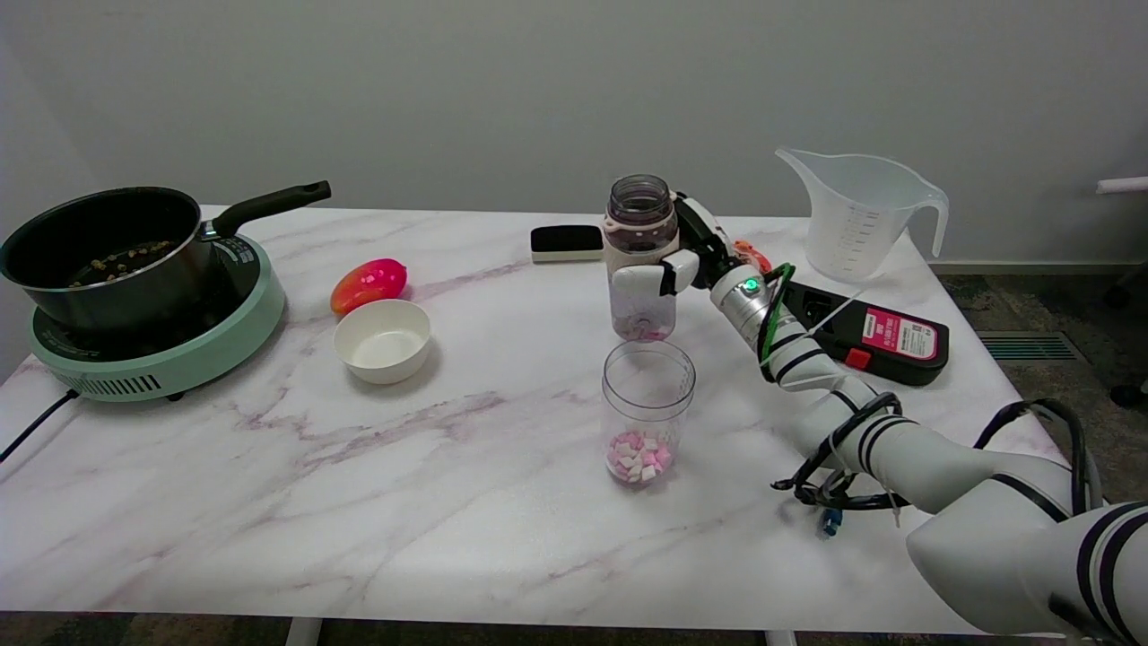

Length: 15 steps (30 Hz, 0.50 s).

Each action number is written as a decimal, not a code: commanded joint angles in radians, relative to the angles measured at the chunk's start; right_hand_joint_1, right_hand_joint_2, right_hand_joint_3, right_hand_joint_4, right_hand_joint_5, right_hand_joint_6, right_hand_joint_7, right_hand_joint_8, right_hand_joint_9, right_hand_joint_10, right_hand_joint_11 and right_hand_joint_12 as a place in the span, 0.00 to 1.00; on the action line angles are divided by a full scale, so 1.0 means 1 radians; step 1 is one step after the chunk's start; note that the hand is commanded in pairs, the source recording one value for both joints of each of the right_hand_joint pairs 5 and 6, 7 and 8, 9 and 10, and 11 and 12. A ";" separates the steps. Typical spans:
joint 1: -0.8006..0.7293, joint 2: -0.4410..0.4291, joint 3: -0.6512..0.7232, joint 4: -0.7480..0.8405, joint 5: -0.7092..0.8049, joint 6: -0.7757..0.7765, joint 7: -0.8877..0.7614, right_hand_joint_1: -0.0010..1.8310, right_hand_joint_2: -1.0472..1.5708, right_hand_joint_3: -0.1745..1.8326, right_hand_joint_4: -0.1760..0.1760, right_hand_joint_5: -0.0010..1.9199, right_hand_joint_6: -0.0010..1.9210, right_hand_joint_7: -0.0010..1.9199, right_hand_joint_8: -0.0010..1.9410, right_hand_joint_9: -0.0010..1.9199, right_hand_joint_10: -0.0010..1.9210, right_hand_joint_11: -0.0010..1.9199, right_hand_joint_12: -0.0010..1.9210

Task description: Place the bottle onto the table.

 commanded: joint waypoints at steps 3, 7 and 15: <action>0.011 -0.062 0.145 -0.058 -0.007 -0.116 -0.167 0.83 0.95 0.44 0.50 1.00 1.00 1.00 0.99 0.92 0.92 0.80 0.80; 0.011 -0.066 0.132 -0.058 0.053 -0.133 -0.191 0.81 0.96 0.44 0.50 1.00 1.00 1.00 0.99 0.92 0.92 0.81 0.81; -0.004 -0.072 0.130 -0.058 0.102 -0.093 -0.212 0.80 0.97 0.41 0.50 1.00 1.00 1.00 0.99 0.92 0.92 0.80 0.80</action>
